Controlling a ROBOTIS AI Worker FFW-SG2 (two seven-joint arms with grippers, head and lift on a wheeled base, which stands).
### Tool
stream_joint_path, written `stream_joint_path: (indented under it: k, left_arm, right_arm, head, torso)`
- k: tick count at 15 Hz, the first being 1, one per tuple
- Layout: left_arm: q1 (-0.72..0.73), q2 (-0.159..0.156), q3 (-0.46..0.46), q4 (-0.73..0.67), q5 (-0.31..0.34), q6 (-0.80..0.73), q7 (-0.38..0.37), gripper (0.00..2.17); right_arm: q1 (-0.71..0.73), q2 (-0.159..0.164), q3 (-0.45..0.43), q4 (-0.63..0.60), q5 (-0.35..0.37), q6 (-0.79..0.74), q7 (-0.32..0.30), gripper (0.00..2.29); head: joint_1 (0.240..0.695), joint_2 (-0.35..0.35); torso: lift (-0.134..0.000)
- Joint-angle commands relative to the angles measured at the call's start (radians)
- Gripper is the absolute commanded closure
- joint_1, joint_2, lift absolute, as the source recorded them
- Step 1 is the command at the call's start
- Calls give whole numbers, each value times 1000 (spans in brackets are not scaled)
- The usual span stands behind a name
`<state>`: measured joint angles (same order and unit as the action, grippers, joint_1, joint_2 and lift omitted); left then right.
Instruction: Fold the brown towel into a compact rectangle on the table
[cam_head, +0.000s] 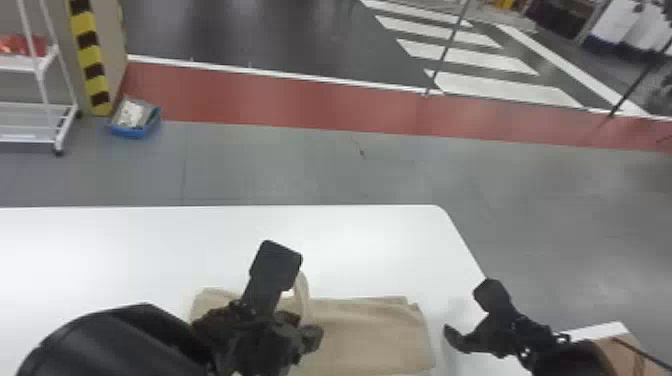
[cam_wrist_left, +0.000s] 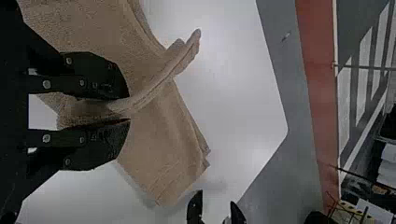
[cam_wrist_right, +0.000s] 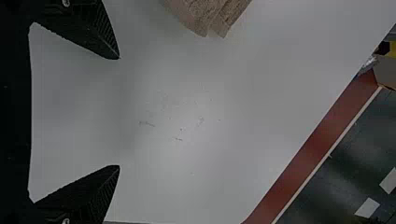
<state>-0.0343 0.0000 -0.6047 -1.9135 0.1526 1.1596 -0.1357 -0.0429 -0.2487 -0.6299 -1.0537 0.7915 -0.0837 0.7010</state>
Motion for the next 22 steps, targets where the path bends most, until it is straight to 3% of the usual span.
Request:
stream_joint_path:
  k: [1,4,7,12,14,18,22]
  left_arm:
    - [1,-3,-18,19,4,-59,15,-2]
    - [1,-3,-30,45,2,-99,39,36]
    - [10,-3,-7,42,1,-108,41,39]
    - [117,-3,204,13,-1,-203,-35,36]
    - [149,17,269,1,1,-228,-39,36]
    - [223,46,404,-24,-1,-329,-64,39]
    - [281,46,523,-24,7,-381,-117,43]
  right_arm:
    - [0,0,1,0,0,0,0,36]
    - [0,2,1,-3,0,0,0,36]
    - [29,35,-13,-88,-11,3,29,36]
    - [127,129,2,-371,-40,43,107,39]
    - [175,154,44,-473,-40,31,114,49]
    - [256,195,156,-623,-72,209,173,56]
    - [348,200,237,-793,-270,678,201,66]
  head:
    - [695,-350]
    - [695,-350]
    - [695,-350]
    - [695,-350]
    - [695,-350]
    - [695,-350]
    - [695,-350]
  torso:
    - [0]
    - [0]
    - [0]
    - [0]
    - [0]
    - [0]
    - [0]
